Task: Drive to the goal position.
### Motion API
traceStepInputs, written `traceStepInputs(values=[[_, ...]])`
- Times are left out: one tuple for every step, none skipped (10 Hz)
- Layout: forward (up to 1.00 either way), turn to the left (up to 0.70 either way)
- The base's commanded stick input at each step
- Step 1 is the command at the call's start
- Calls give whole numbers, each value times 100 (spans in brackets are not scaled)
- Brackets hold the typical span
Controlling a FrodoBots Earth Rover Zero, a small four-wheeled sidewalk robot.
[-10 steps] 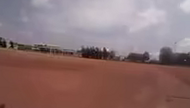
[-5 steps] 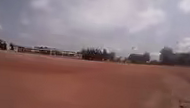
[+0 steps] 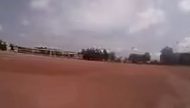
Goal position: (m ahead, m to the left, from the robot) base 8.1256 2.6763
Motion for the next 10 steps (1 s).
traceStepInputs(values=[[70, 0], [70, 0], [70, 0], [70, 0], [70, 0], [70, 0], [70, 0], [70, 0], [70, 0], [70, 0]])
